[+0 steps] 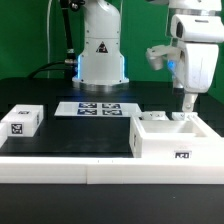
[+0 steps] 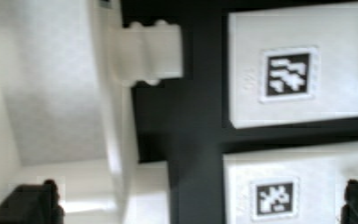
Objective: Assemble cabinet
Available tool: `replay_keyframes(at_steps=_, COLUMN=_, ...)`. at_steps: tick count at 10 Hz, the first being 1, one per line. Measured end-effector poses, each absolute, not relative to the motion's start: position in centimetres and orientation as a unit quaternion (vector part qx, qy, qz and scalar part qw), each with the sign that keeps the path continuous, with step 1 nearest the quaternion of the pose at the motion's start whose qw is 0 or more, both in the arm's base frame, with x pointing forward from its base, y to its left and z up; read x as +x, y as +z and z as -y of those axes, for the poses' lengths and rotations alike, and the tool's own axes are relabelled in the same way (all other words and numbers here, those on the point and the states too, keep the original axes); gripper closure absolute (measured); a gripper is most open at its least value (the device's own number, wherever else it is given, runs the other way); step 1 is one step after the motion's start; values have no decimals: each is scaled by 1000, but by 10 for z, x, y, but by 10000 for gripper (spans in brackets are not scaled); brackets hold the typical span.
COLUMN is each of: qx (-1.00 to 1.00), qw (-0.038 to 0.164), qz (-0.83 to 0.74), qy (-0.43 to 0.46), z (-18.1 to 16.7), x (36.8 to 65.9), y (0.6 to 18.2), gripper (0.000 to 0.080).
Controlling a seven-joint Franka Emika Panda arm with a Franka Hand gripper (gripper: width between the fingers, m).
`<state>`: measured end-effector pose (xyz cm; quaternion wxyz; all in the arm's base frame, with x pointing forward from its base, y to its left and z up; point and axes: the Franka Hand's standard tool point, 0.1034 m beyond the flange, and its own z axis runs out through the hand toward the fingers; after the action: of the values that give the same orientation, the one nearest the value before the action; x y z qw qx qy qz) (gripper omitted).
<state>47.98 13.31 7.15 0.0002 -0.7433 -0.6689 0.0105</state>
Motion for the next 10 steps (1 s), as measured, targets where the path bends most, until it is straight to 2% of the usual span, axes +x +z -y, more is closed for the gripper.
replay_keyframes(at_steps=6, qx=-752, qw=1, qz=659, qy=7, z=-138, x=470, y=69, gripper=3)
replay_keyframes(at_steps=10, qx=-738, qw=12, qz=674, qy=-12, z=-162, x=432, y=52, gripper=3)
